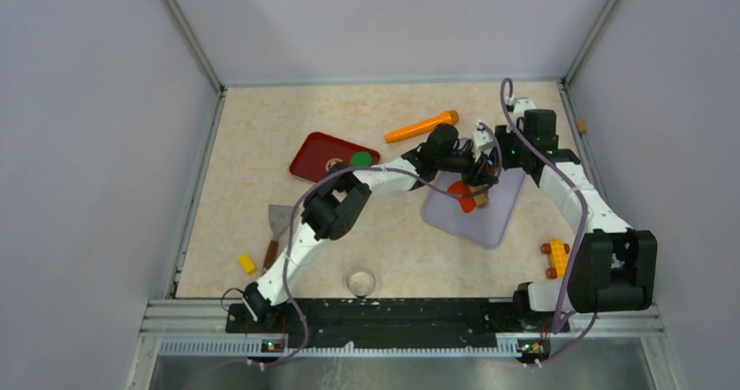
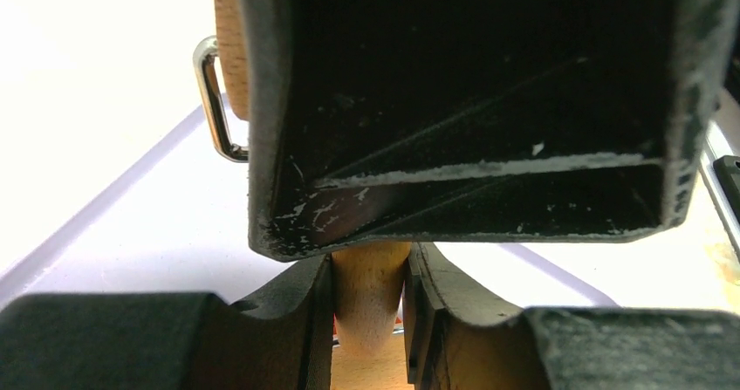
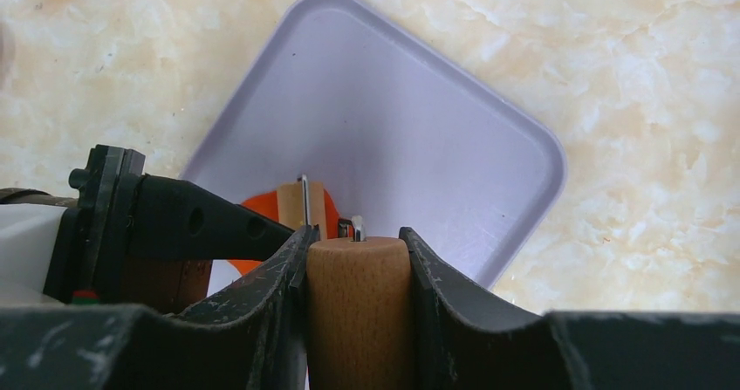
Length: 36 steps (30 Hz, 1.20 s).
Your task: Roll out the dumpling wrappers from the dough
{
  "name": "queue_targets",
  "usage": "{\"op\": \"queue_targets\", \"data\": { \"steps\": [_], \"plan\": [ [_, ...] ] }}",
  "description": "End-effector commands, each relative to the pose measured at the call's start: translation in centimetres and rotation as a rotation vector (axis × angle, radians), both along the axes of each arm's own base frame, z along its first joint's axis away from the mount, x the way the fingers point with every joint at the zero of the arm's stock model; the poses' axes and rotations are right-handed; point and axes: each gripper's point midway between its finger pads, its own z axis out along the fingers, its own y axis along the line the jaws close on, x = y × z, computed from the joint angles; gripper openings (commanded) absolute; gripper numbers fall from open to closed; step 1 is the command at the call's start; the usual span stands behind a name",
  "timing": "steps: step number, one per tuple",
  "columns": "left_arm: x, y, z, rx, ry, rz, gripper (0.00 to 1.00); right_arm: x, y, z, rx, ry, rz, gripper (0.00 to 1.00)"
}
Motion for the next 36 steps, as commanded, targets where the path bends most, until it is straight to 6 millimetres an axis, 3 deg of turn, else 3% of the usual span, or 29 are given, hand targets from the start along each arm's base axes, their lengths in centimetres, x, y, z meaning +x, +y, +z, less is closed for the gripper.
{"op": "queue_targets", "data": {
  "steps": [1,3,6,11,16,23,26,28,30,33,36],
  "plan": [
    [1.6,-0.2,1.4,0.047,0.006,0.173,0.0,-5.2,4.8,-0.9,0.059,0.133,0.264,0.0],
    [2.0,1.0,3.3,0.045,-0.025,0.194,0.0,-5.0,5.2,-0.3,0.074,0.125,0.268,0.0],
    [2.0,4.0,3.5,0.085,-0.031,0.212,0.0,-5.0,5.6,-1.0,0.095,0.132,0.271,0.0],
    [0.9,9.4,0.4,0.213,0.002,0.226,0.0,-5.4,8.2,-1.8,0.111,0.138,0.313,0.0],
    [-1.4,15.2,-2.8,0.314,0.054,0.244,0.0,-7.4,11.0,-4.6,0.103,0.209,0.379,0.0],
    [-4.9,21.2,-5.1,0.457,0.13,0.262,0.0,-9.6,15.8,-6.2,0.094,0.27,0.531,0.0],
    [-6.3,23.0,-4.1,0.457,0.127,0.27,0.0,-9.9,19.1,-5.4,0.1,0.247,0.622,0.0],
    [-7.1,24.0,-3.3,0.467,0.133,0.271,0.0,-9.4,21.2,-4.1,0.147,0.23,0.639,0.0],
    [-7.3,24.1,-1.2,0.441,0.113,0.268,0.0,-8.3,22.8,-2.1,0.179,0.194,0.658,0.0],
    [-6.5,23.0,3.0,0.354,0.044,0.264,0.0,-6.6,23.8,2.3,0.187,0.114,0.7,0.0],
    [-4.6,20.9,6.0,0.274,-0.005,0.268,0.0,-5.6,22.8,4.8,0.139,0.04,0.754,0.0]
  ]
}}
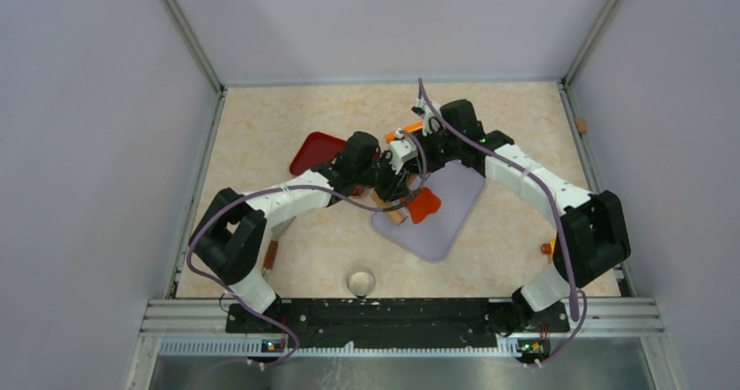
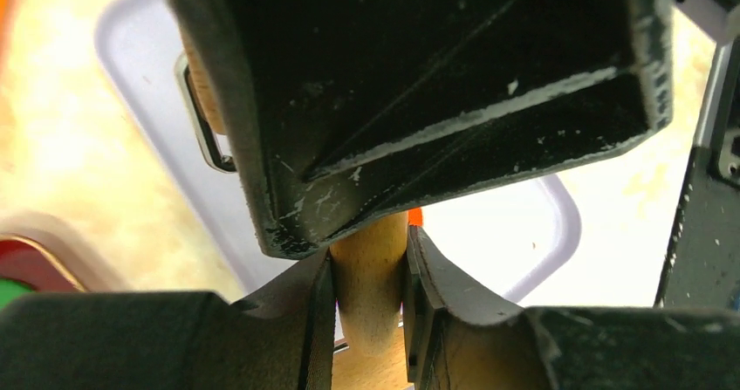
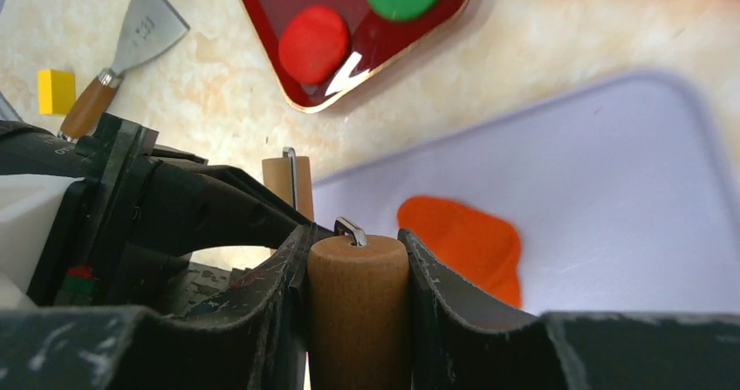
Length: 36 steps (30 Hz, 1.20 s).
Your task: Roll out the dumpling wrappers from the dough
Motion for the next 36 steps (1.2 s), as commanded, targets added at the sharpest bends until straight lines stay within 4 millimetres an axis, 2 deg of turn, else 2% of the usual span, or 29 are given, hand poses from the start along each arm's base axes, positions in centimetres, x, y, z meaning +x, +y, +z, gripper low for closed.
{"op": "queue_targets", "data": {
  "steps": [1,5,9,13,18,23,28,32,36],
  "plan": [
    [1.9,-3.0,4.8,-0.064,-0.105,-0.025,0.0,0.0,-0.5,3.8,-0.093,-0.203,0.214,0.0],
    [4.8,-6.1,5.1,-0.087,-0.138,0.029,0.0,1.2,-3.7,2.9,-0.145,-0.213,0.228,0.0],
    [6.6,-8.5,4.0,-0.107,-0.129,0.088,0.0,1.4,-5.5,0.9,-0.226,-0.214,0.267,0.0],
    [7.0,-10.2,2.0,-0.097,-0.13,0.099,0.0,1.4,-6.7,-0.6,-0.308,-0.23,0.294,0.0],
    [7.2,-11.2,-0.1,-0.081,-0.102,0.117,0.0,1.2,-7.8,-2.1,-0.36,-0.237,0.298,0.0],
    [7.1,-11.3,-3.9,-0.042,-0.042,0.126,0.0,0.8,-9.0,-4.9,-0.422,-0.211,0.295,0.0],
    [7.0,-12.3,-7.4,-0.051,0.013,0.101,0.0,1.9,-10.5,-7.1,-0.525,-0.19,0.263,0.0],
    [6.9,-13.3,-8.6,-0.082,0.045,0.06,0.0,2.4,-11.1,-7.8,-0.566,-0.172,0.249,0.0],
    [7.5,-14.1,-8.8,-0.104,0.043,0.057,0.0,2.8,-11.6,-8.0,-0.596,-0.167,0.219,0.0]
  ]
}}
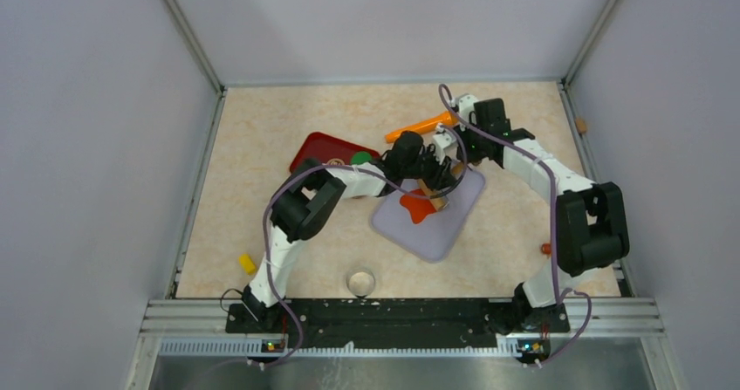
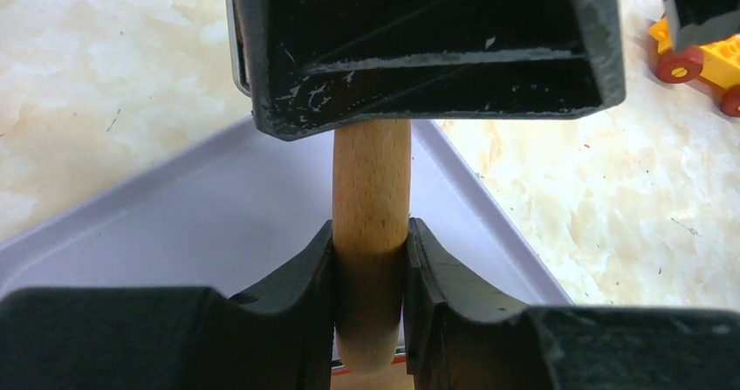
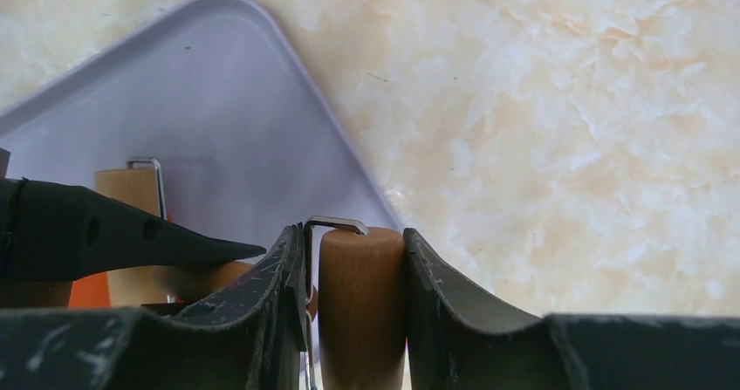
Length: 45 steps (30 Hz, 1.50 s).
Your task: Roll out the dumpling wrappers from the dough
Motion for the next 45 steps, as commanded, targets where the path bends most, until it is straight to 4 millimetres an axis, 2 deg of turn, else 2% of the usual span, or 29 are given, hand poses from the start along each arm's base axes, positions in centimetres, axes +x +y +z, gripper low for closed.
{"op": "queue_targets", "data": {
  "steps": [1,10,15,18,21,24,26,29,34,40,45],
  "plan": [
    [0.6,-1.2,-4.2,0.081,0.066,0.065,0.0,-5.4,3.2,-4.0,-0.177,0.15,0.363,0.0],
    [2.0,-3.4,-3.5,0.022,0.072,0.073,0.0,-3.8,2.1,-2.8,-0.181,0.119,0.314,0.0],
    [2.6,-4.4,-2.0,-0.015,0.078,0.085,0.0,-3.7,1.7,-2.0,-0.171,0.117,0.298,0.0],
    [3.1,-4.5,1.2,-0.064,0.073,0.099,0.0,-3.7,2.0,0.3,-0.128,0.098,0.284,0.0],
    [3.2,-4.1,5.8,-0.12,0.036,0.091,0.0,-4.0,2.9,3.6,-0.055,0.06,0.283,0.0],
    [2.3,-3.0,10.3,-0.151,-0.017,0.046,0.0,-5.2,4.2,7.0,0.057,0.05,0.276,0.0],
    [1.1,-1.9,11.3,-0.137,-0.035,0.0,0.0,-6.1,4.7,8.7,0.128,0.056,0.248,0.0],
    [-1.1,0.2,10.4,-0.079,-0.049,-0.061,0.0,-7.9,5.9,9.0,0.21,0.096,0.261,0.0],
    [-3.7,3.0,6.6,0.008,-0.041,-0.1,0.0,-9.9,7.5,6.8,0.23,0.098,0.292,0.0],
    [-3.7,4.4,3.2,0.064,-0.062,-0.065,0.0,-11.0,9.4,4.1,0.211,0.079,0.328,0.0],
    [-3.2,4.3,0.6,0.092,-0.065,-0.047,0.0,-11.1,8.8,1.7,0.162,0.075,0.32,0.0]
  ]
}}
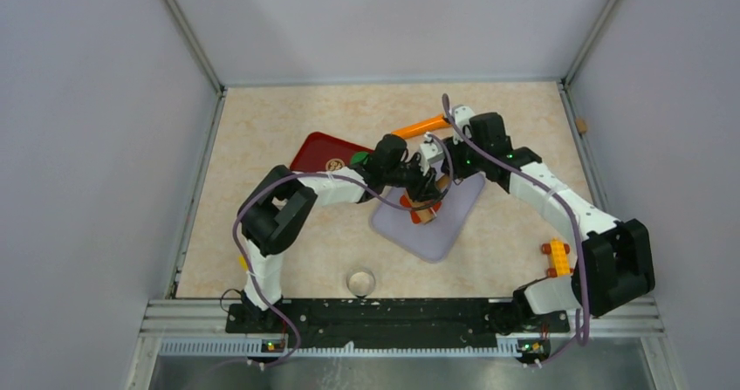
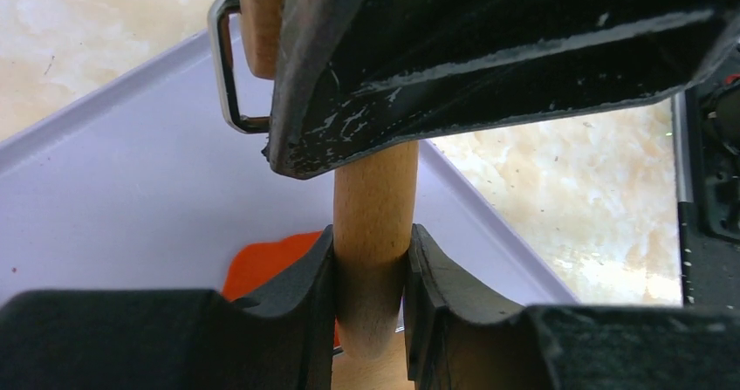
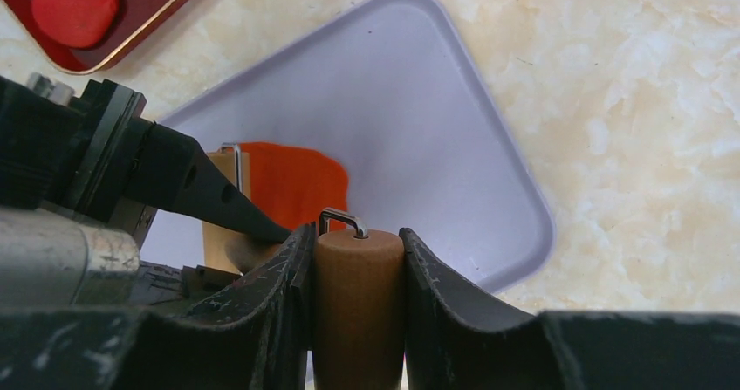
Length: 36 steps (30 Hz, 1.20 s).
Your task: Roll out the dumpling wrappers from the dough
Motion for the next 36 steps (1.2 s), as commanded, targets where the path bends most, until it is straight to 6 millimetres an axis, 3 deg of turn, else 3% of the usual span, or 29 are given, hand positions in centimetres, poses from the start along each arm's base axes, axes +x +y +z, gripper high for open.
{"op": "queue_targets", "data": {
  "steps": [1,7,13,21,25,28,32,34,36],
  "plan": [
    [2.4,-0.4,-2.7,0.058,-0.07,0.086,0.0,-4.6,3.5,-2.5,-0.054,0.04,0.263,0.0],
    [1.9,-3.4,-4.6,0.055,-0.064,0.039,0.0,-4.8,0.5,-4.8,-0.145,0.066,0.194,0.0],
    [1.8,-6.0,-6.0,0.05,-0.011,0.026,0.0,-4.6,-2.3,-5.6,-0.172,0.092,0.113,0.0],
    [2.9,-8.4,-5.9,0.024,0.047,0.039,0.0,-4.4,-5.0,-5.9,-0.198,0.11,0.05,0.0],
    [3.5,-9.3,-3.8,-0.008,0.03,0.031,0.0,-4.2,-5.5,-4.5,-0.176,0.1,0.032,0.0],
    [3.5,-9.5,-1.4,-0.033,-0.007,0.009,0.0,-4.3,-4.5,-2.2,-0.088,0.098,0.062,0.0],
    [2.3,-8.2,3.5,-0.087,-0.089,-0.02,0.0,-5.5,-1.7,1.7,0.052,0.103,0.168,0.0],
    [1.7,-7.3,5.2,-0.097,-0.129,-0.028,0.0,-5.9,-0.9,2.9,0.095,0.107,0.2,0.0],
    [1.3,-6.5,5.6,-0.083,-0.138,-0.02,0.0,-6.1,-0.5,3.3,0.114,0.101,0.221,0.0]
  ]
}}
